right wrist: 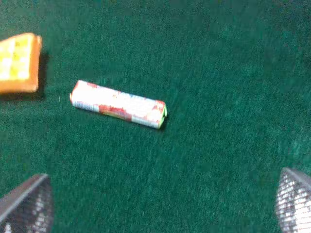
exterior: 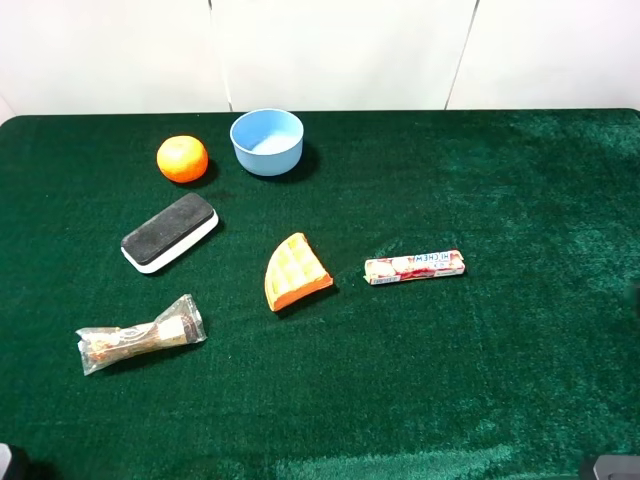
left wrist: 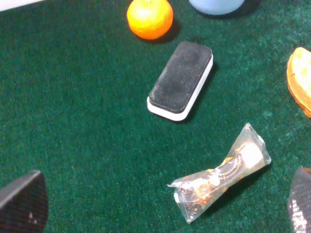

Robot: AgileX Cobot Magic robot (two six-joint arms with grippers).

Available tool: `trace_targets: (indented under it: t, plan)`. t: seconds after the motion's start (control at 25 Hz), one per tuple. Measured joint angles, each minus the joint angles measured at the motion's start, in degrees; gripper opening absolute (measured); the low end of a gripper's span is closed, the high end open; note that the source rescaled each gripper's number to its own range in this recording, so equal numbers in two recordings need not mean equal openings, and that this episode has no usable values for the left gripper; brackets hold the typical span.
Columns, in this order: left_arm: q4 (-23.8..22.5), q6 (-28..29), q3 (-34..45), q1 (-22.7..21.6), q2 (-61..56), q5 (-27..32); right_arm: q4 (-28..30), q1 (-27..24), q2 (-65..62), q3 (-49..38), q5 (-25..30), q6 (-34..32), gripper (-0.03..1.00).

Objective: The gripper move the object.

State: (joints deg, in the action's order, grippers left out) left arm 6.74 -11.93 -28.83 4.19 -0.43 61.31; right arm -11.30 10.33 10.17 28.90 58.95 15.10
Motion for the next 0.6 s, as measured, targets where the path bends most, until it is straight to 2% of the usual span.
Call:
trace_targets:
  t: [0.24,0.6]
  plan:
    - [0.0,0.0,0.0,0.0,0.0,0.0,0.8,0.0,-10.1,0.0,0.0,-1.7,1.0]
    - [-0.5,0.0,0.0,0.0,0.0,0.0,1.0,0.0,-10.5,0.0,0.0,-2.6,1.0]
